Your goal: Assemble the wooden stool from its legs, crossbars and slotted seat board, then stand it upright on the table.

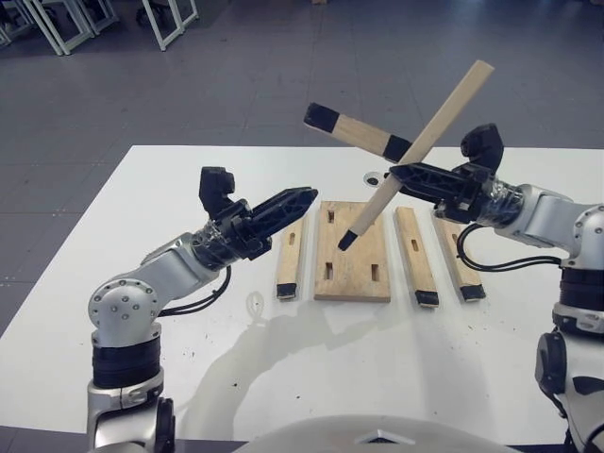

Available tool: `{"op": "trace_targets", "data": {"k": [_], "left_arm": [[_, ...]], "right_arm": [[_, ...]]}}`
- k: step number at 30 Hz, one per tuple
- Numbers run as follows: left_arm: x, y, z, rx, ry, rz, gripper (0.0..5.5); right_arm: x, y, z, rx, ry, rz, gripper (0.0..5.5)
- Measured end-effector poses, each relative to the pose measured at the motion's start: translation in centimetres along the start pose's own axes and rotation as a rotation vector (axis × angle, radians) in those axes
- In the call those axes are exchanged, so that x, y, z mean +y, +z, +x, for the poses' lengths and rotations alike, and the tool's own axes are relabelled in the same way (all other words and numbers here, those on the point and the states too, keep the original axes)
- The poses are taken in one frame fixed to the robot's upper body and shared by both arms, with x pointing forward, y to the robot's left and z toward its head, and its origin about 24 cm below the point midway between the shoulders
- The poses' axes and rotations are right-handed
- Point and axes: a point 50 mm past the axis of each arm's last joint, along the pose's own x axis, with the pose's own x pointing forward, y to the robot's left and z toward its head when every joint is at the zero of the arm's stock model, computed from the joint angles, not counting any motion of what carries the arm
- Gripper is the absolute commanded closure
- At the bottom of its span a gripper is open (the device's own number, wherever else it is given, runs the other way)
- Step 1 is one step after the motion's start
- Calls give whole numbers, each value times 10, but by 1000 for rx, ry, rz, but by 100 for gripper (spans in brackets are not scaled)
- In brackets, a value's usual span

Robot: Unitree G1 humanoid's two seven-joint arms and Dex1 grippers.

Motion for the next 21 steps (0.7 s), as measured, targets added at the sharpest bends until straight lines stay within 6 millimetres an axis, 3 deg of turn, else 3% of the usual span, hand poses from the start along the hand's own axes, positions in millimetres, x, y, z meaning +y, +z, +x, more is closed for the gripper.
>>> {"op": "trace_targets", "data": {"k": [5,7,10,16,21], "left_arm": [[30,-37,13,368,300,434,230],[35,-54,22,517,323,641,230],[35,-78,39,727,218,1003,230],[35,-79,40,782,157,1110,230],[20,-81,8,910,32,1152,230]], "right_arm": [[-3,1,-1,-7,-17,-4,346],[-4,2,-3,-21,-29,-8,346],[-4,13,-11,-95,-69,-58,346],[-9,20,-16,-149,-138,-113,346],[-26,35,-17,-239,-308,-249,346]]}}
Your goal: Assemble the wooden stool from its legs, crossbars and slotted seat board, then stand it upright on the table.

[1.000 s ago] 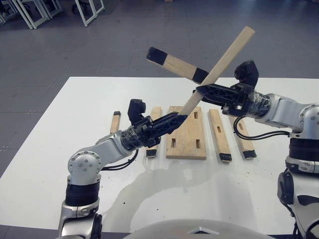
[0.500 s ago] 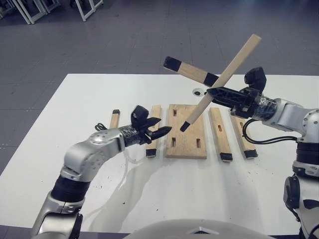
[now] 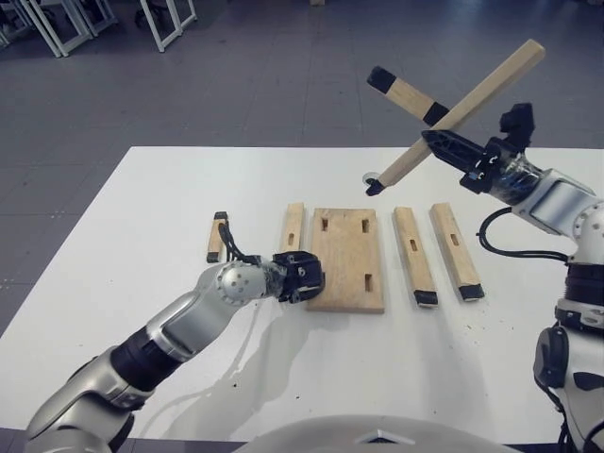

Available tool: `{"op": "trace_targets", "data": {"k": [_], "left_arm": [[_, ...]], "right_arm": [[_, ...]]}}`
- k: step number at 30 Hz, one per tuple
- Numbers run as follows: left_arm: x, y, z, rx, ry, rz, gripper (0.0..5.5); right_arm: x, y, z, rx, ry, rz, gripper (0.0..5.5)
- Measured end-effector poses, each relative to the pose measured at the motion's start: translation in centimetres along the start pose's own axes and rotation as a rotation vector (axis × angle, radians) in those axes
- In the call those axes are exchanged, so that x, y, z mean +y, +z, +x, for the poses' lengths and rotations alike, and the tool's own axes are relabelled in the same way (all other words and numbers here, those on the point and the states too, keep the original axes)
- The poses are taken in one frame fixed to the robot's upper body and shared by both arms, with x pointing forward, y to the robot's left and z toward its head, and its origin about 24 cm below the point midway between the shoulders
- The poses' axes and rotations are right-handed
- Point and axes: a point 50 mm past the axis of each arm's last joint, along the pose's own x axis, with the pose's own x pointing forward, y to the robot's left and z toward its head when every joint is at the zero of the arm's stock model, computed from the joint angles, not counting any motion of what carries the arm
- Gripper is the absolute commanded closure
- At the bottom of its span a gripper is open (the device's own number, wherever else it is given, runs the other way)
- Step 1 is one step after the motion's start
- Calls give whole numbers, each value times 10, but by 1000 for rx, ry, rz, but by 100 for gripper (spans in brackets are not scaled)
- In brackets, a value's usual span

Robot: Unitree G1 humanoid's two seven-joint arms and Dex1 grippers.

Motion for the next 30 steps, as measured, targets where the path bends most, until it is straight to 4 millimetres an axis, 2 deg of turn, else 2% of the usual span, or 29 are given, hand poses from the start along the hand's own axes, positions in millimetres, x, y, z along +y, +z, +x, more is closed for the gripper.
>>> {"op": "trace_targets", "data": {"k": [4,8,12,19,25,30], "left_arm": [[-13,-9,-21,9,-95,98,230],[-15,-21,-31,-4,-117,136,230],[-9,-35,-36,-10,-111,159,230],[8,-61,-43,16,-74,175,230],[13,-64,-45,40,-76,187,230],[13,-64,-44,37,-73,188,230]], "right_arm": [[0,-9,6,43,18,-79,346],[-4,-32,2,106,32,-193,346],[-9,-50,-3,170,70,-268,346],[-24,-82,8,273,180,-370,346],[-29,-94,26,283,213,-406,346],[-28,-98,28,285,224,-418,346]]}}
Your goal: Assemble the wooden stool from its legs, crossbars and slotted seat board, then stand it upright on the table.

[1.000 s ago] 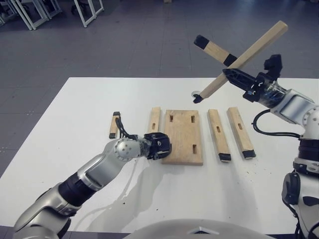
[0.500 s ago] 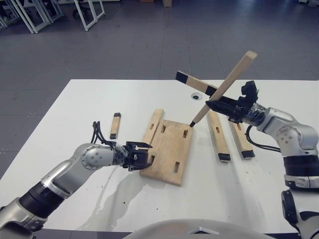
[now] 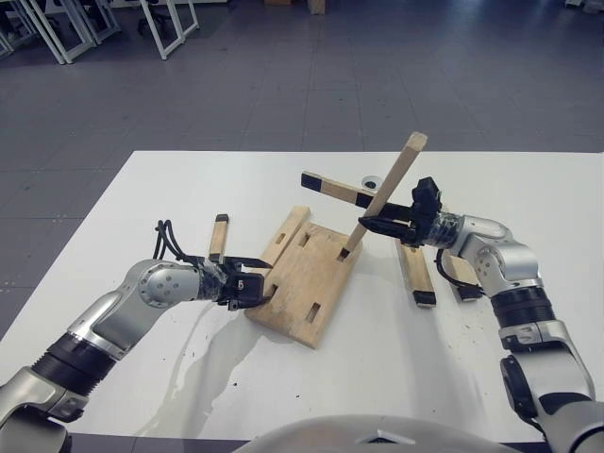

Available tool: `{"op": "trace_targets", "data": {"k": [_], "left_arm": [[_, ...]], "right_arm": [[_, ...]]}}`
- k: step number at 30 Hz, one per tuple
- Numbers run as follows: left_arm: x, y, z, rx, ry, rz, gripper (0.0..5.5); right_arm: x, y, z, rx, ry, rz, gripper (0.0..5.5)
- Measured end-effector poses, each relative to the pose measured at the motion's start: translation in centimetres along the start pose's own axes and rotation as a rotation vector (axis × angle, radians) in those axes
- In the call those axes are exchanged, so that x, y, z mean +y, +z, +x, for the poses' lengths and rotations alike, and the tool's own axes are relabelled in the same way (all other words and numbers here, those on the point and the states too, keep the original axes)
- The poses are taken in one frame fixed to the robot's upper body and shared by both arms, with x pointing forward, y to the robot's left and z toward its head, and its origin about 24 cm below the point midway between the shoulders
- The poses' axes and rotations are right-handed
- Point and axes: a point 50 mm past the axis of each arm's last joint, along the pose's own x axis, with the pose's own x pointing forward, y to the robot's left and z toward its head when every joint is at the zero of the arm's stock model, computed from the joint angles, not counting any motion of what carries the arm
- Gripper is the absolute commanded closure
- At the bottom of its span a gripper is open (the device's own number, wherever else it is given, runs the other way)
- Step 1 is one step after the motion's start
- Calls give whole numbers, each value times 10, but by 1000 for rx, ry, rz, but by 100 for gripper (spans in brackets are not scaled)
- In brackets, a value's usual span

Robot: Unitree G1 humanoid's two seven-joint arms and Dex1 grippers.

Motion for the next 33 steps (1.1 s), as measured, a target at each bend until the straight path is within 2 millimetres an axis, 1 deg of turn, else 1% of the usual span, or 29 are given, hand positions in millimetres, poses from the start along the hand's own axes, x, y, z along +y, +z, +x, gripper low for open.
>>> {"op": "trace_targets", "data": {"k": [3,6,11,15,17,22,24,25,29,33], "left_arm": [[0,0,0,1,0,2,230],[0,0,1,3,-1,5,230],[0,0,0,8,-13,9,230],[0,0,-1,10,-13,8,230],[0,0,-1,10,-13,7,230],[1,2,0,15,-7,-12,230],[1,3,0,21,-6,-17,230],[0,5,1,31,-5,-25,230],[0,20,3,5,21,-76,230],[-2,34,8,-17,37,-123,230]], "right_arm": [[2,-13,1,7,-2,5,346],[1,-16,0,11,-2,-26,346],[-6,-29,-3,24,-24,-37,346],[-12,-20,4,51,3,-88,346],[-11,-18,5,68,23,-101,346],[-1,-7,8,160,81,-168,346],[-1,-6,9,188,83,-188,346],[-4,-4,13,221,69,-197,346],[-15,7,27,313,35,-184,346],[-18,13,37,404,59,-216,346]]}}
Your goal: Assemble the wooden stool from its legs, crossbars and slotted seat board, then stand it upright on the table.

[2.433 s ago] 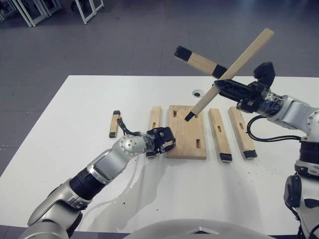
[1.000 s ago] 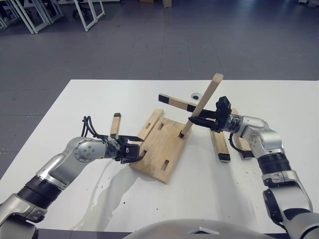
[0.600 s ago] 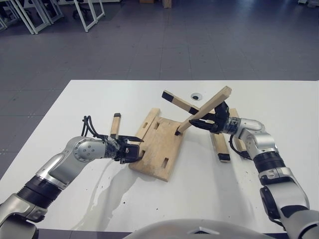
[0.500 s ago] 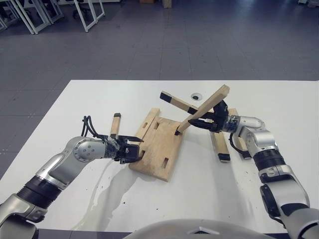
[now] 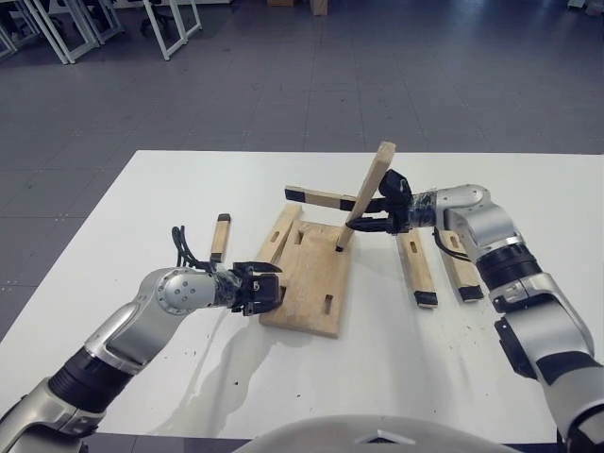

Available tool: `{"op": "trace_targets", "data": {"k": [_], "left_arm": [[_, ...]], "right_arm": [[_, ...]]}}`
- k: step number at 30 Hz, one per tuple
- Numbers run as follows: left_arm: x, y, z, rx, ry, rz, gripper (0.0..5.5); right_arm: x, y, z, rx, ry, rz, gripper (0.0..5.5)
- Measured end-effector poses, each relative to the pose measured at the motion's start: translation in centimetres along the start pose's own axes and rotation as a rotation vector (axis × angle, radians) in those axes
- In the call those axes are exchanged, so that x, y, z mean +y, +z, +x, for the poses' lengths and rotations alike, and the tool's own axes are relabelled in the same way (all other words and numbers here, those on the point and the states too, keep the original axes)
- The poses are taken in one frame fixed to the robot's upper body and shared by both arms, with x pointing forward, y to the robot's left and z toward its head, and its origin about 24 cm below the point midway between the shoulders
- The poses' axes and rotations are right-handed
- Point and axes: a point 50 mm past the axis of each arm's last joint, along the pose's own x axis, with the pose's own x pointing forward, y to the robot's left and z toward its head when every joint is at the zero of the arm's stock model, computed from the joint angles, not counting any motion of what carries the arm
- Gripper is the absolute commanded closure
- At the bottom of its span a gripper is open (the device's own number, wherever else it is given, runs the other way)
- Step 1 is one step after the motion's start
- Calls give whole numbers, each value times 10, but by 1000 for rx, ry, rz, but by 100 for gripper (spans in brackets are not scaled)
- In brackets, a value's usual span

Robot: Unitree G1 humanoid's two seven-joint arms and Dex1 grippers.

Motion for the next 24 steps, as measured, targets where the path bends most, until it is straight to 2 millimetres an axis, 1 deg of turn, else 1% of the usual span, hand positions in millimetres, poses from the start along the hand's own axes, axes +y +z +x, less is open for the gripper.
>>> {"op": "trace_targets", "data": {"k": [3,8,13,16,19,24], "left_arm": [[-11,14,9,-78,-30,-27,230],[-16,20,14,-106,-43,-51,230],[-17,22,16,-117,-40,-63,230],[-17,22,16,-117,-40,-66,230],[-17,24,17,-123,-40,-73,230],[-19,26,20,-135,-43,-81,230]], "right_arm": [[2,3,2,57,30,-48,346],[10,2,-15,116,93,-136,346],[15,-6,-28,107,130,-111,346],[13,-11,-30,90,133,-62,346],[12,-19,-34,78,167,62,346],[13,-29,-37,64,242,198,346]]}}
